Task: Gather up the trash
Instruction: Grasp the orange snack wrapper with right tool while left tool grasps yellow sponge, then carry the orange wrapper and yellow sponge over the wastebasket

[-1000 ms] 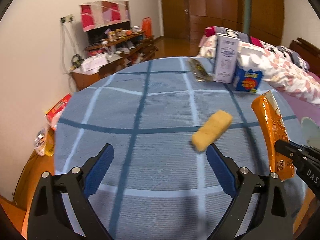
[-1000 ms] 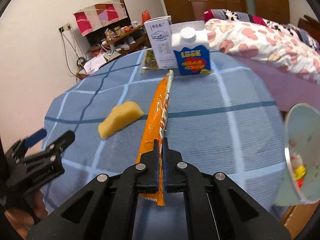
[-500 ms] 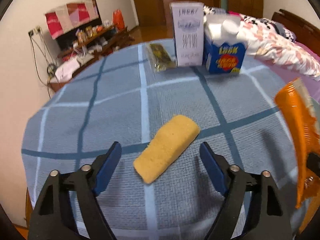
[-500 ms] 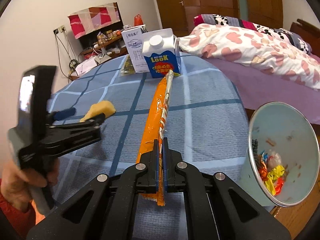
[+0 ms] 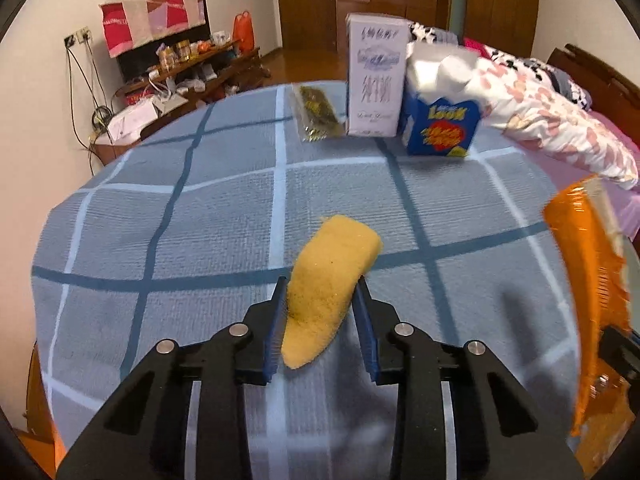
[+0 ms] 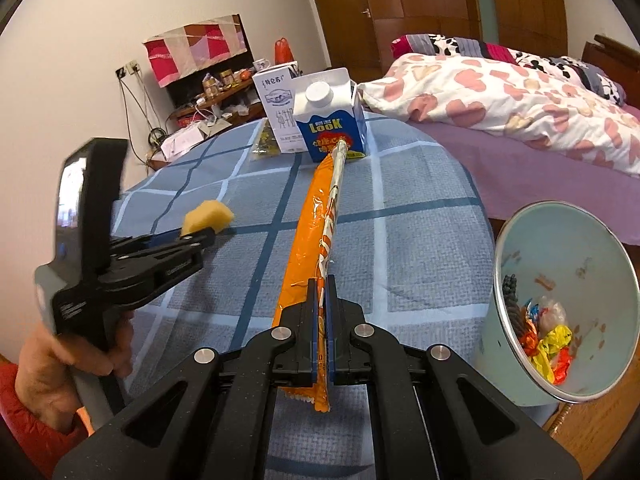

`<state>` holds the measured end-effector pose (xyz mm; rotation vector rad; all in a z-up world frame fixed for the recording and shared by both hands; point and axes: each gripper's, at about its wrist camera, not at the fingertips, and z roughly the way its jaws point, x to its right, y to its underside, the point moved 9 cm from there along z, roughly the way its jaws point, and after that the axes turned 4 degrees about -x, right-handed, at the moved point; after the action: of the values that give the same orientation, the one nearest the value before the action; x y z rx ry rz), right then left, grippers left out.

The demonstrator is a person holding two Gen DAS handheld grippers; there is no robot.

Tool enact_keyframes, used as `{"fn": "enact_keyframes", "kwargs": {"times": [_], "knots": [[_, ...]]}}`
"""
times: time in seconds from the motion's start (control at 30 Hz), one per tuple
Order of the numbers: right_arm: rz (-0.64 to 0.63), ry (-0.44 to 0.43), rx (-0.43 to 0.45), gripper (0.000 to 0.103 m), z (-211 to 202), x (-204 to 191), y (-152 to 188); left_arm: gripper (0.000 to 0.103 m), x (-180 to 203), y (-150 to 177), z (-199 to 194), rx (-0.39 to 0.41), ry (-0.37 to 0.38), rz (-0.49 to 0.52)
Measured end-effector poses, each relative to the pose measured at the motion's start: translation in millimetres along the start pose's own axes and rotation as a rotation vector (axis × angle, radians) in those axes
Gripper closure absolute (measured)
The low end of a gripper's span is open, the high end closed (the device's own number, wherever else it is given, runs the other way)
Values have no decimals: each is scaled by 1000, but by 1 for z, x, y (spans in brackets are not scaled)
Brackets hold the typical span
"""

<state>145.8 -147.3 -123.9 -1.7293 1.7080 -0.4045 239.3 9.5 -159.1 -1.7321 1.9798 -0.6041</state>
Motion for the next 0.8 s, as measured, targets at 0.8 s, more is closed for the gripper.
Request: {"fn": "enact_keyframes", "kwargs": {"times": [0.8], "knots": [[58, 74, 58, 99, -62, 47, 35, 71, 86, 34, -95, 131, 79, 71]]}}
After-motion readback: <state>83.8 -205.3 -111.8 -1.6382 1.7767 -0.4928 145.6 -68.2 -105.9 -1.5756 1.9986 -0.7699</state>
